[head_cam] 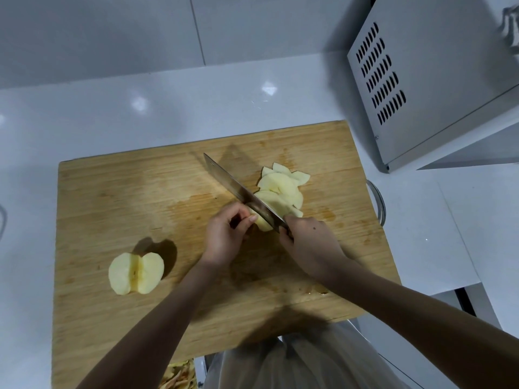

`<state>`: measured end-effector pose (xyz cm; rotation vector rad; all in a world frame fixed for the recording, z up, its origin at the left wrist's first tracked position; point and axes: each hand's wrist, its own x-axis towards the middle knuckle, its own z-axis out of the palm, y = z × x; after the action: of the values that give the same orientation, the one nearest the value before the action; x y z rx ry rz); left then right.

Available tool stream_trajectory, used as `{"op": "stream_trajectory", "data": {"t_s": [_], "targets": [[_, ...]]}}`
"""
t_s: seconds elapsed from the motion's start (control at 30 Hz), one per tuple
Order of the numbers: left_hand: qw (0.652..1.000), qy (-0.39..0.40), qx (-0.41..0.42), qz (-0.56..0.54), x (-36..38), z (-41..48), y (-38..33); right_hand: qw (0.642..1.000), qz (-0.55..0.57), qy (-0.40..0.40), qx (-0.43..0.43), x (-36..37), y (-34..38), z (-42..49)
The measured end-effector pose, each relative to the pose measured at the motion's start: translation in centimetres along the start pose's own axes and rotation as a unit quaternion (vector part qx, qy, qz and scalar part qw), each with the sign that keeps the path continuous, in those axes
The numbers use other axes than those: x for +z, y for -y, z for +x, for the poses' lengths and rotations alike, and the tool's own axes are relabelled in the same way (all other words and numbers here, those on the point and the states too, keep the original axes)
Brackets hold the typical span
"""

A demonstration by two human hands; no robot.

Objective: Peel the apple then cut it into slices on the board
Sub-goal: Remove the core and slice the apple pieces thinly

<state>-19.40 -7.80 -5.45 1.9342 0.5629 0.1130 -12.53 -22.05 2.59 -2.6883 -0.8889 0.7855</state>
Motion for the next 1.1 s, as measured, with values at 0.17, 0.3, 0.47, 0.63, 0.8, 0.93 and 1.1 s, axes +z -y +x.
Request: {"op": "stream_trajectory", "data": {"t_s": [0.17, 0.3, 0.47, 0.63, 0.8, 0.93, 1.1], "targets": [[1.000, -0.007, -0.012, 0.009, -0.1, -0.1, 0.3, 0.999, 0.046, -0.009, 0.003, -1.0, -0.5, -0.8], [0.999, -0.006, -0.035, 0.029, 0.0, -0.2, 0.0, 0.998, 0.052, -0.021, -0.004, -1.9, -0.6, -2.0], [0.999, -0.004, -0.046, 0.024, 0.0, -0.1, 0.0, 0.999, 0.044, -0.005, -0.006, -2.2, -0.3, -2.2], [0.999, -0.004, -0.046, 0.029, 0.0, -0.2, 0.0, 0.999, 0.037, 0.004, -0.004, -2.3, -0.2, -2.0], [0.999, -0.007, -0.014, 0.028, -0.1, -0.2, 0.0, 1.000, 0.014, 0.007, -0.009, -1.4, -0.1, -1.1], [1.000, -0.017, -0.016, -0.001, -0.2, -0.1, -0.1, 1.000, 0.011, 0.010, -0.006, -0.2, 0.2, 0.1], [0.999, -0.007, -0.029, -0.012, -0.2, -0.2, 0.0, 0.999, 0.040, -0.001, -0.007, -0.8, 0.1, -0.2]]}}
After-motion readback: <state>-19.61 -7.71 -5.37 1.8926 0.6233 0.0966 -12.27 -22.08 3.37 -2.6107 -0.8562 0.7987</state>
